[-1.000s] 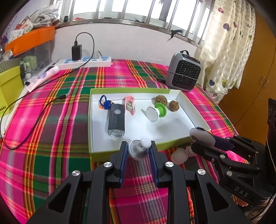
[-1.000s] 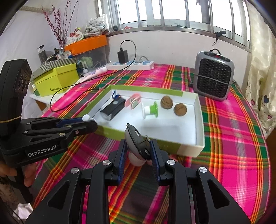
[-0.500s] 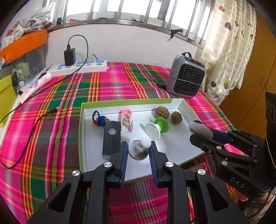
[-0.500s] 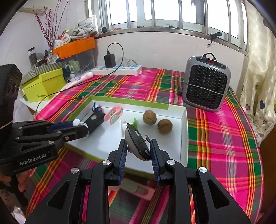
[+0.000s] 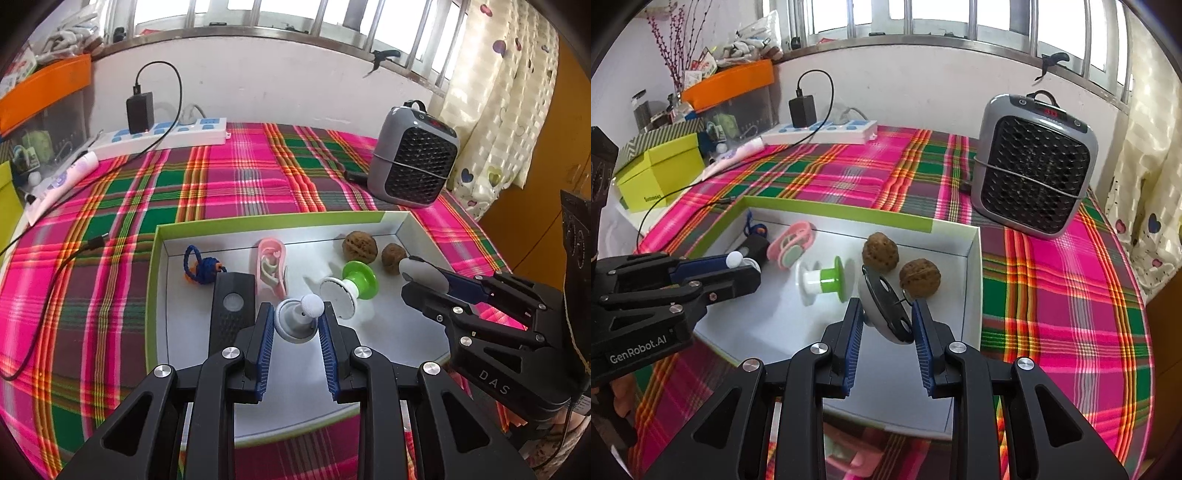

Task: Organize objects
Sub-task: 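Lower the white knob with the left tool while the right tool lowers the black object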

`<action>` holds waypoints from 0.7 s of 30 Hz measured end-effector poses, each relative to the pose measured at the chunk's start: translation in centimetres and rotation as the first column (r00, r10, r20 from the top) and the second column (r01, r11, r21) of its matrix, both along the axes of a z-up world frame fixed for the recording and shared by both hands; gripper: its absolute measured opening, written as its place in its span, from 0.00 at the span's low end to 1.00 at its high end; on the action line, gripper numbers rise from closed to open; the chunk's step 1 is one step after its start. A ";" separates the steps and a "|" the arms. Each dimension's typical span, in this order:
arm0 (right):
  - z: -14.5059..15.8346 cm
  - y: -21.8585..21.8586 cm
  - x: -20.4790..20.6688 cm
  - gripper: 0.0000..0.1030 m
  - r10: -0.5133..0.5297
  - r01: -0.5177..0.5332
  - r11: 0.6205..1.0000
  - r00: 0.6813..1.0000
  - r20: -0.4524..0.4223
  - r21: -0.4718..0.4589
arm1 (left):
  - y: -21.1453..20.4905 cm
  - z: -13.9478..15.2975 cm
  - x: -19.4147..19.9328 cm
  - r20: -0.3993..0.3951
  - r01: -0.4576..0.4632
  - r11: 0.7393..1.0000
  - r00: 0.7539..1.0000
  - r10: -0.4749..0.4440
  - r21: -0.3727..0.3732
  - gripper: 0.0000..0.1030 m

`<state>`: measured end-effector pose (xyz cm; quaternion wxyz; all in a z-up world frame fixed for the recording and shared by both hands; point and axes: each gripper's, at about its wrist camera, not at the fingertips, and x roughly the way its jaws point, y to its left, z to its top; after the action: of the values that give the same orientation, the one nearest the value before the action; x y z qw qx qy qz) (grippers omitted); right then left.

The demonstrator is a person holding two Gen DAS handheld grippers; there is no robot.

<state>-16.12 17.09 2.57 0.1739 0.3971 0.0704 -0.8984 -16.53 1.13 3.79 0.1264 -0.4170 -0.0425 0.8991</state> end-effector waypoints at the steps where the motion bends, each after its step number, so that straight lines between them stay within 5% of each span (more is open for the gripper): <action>1: -0.1 0.0 -0.1 0.27 -0.001 0.001 1.000 1.000 0.003 0.002 | 0.1 -0.1 -0.2 0.003 0.001 1.000 1.000 -0.001 -0.003 0.22; 21: -1.8 -0.7 -2.0 0.27 0.011 -0.012 0.997 1.000 0.006 0.079 | 0.7 -1.3 -2.3 0.018 0.008 1.000 1.000 -0.007 -0.029 0.22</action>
<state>-18.17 16.44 0.76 0.1634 0.4060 0.1079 -0.8927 -18.84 1.78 2.51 0.1232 -0.4271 -0.0291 0.8953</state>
